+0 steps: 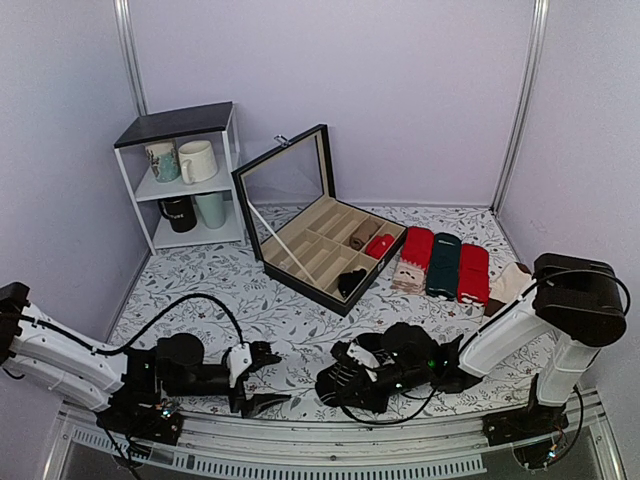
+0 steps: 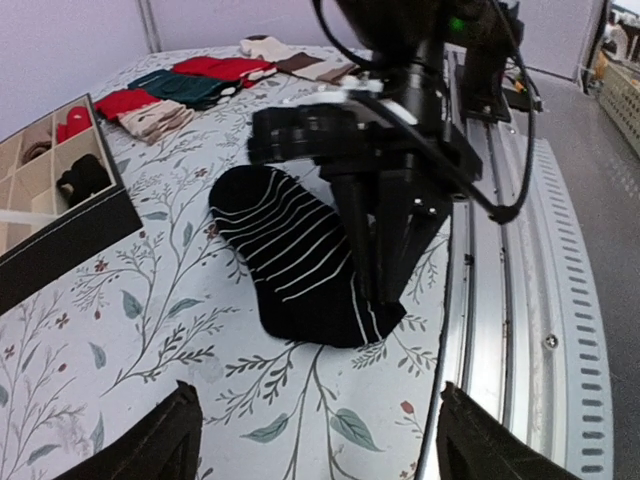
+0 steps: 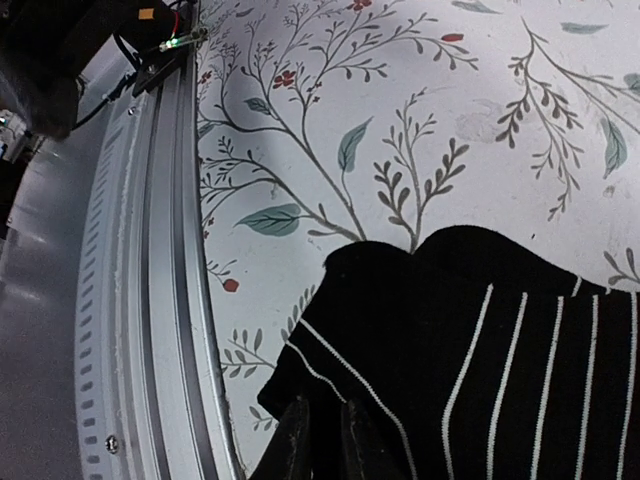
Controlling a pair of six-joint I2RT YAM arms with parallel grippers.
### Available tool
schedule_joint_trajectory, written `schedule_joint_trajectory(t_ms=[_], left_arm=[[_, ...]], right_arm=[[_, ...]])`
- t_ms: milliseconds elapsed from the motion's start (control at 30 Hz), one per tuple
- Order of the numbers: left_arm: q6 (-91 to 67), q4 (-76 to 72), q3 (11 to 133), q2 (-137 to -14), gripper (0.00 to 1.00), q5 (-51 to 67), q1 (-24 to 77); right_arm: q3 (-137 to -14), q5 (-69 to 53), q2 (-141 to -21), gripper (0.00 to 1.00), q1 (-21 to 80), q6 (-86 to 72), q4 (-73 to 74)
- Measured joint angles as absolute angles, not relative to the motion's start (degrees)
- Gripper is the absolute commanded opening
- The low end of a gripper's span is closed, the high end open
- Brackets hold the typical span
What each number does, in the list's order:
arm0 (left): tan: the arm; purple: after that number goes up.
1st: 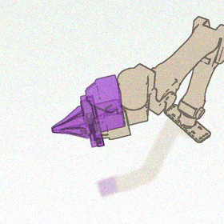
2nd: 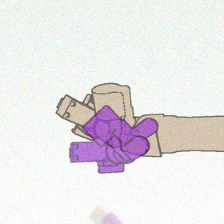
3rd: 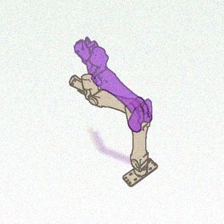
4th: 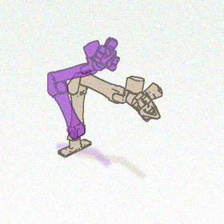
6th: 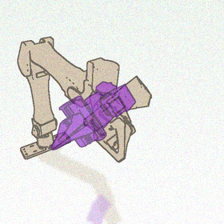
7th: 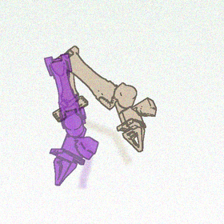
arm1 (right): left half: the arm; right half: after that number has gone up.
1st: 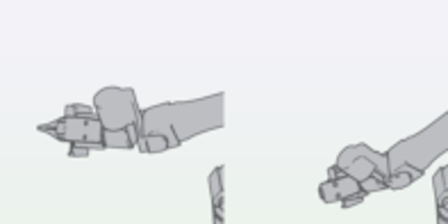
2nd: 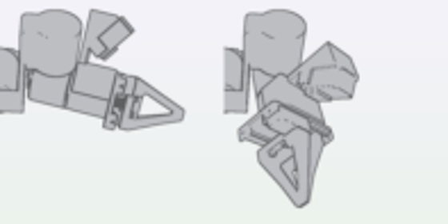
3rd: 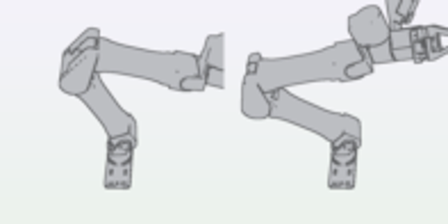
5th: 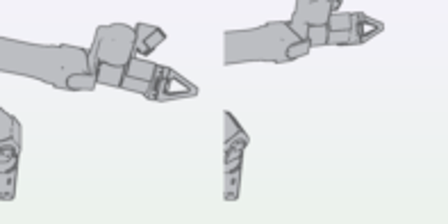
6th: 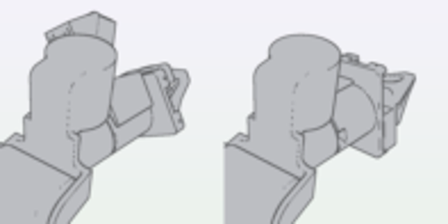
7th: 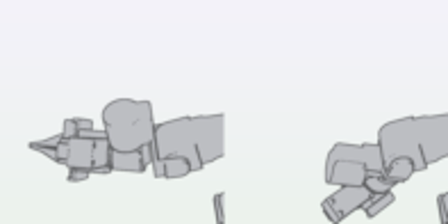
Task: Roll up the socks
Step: Roll the sock at the corner of the board.
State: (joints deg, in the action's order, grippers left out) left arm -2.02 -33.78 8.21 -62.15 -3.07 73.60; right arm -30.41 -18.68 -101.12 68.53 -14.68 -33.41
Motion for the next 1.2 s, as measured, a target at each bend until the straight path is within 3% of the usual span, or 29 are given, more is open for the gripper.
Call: schedule_joint_trajectory(t_ms=[500, 833, 1200], left_arm=[[10.96, -36.12, 19.97, -84.51, 0.65, 4.51, 74.04], [13.43, -36.18, 21.17, -88.71, 0.59, 7.16, 75.42], [13.91, -35.24, 25.76, -96.31, 0.62, 3.16, 78.43]], right_arm=[[-34.11, -31.57, -104.97, 0.07, 63.90, -23.90, -31.18], [-34.17, -34.81, -104.97, 0.05, 62.17, -27.49, -29.21], [-34.26, -37.19, -105.36, 0.05, 61.32, -28.53, -28.10]])
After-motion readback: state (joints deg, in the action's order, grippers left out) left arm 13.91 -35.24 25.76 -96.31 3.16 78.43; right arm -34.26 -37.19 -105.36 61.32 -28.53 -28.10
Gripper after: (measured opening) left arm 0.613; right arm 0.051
